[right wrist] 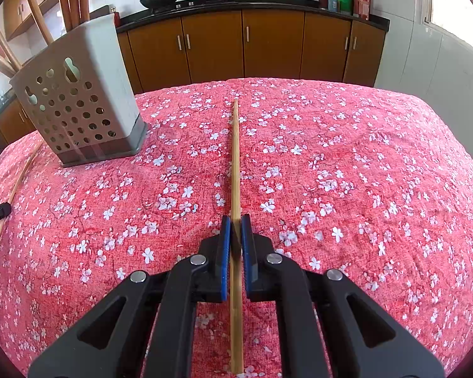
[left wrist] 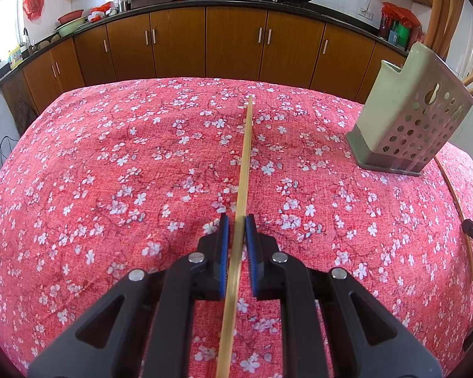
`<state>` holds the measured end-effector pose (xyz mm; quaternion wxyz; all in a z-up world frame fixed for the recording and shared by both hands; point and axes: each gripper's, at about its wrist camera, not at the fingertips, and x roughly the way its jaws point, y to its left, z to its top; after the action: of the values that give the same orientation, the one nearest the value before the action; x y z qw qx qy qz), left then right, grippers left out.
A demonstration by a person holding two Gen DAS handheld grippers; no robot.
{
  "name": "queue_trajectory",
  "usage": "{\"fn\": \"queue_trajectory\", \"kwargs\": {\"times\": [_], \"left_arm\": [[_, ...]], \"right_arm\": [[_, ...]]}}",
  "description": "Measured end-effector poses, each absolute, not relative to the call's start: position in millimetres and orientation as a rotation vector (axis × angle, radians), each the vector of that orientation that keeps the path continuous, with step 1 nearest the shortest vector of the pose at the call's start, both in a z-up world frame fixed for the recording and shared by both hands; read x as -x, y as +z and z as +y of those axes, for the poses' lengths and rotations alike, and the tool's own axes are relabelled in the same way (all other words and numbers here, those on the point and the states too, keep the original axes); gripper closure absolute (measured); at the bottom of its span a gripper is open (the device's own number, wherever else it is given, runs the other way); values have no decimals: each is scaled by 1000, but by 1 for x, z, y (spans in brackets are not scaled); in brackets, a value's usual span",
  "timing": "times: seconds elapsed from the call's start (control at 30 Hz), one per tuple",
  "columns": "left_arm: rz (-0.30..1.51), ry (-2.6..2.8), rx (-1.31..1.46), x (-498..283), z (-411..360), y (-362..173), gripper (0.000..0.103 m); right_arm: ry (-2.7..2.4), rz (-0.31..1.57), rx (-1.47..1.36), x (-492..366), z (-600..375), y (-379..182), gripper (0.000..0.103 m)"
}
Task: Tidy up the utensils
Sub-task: 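Close the left tool on a chopstick while the right tool grasps the last chopstick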
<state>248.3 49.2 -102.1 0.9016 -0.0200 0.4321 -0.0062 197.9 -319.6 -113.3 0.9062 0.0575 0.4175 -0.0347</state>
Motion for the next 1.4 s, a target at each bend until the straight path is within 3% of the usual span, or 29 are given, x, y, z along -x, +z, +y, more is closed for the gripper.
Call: {"fn": "queue_trajectory", "kwargs": {"times": [1.4], "left_arm": [[890, -5, -8, -229, 41, -99, 87]], "right_arm": [[-63, 864, -130, -190, -318, -111, 95]]}}
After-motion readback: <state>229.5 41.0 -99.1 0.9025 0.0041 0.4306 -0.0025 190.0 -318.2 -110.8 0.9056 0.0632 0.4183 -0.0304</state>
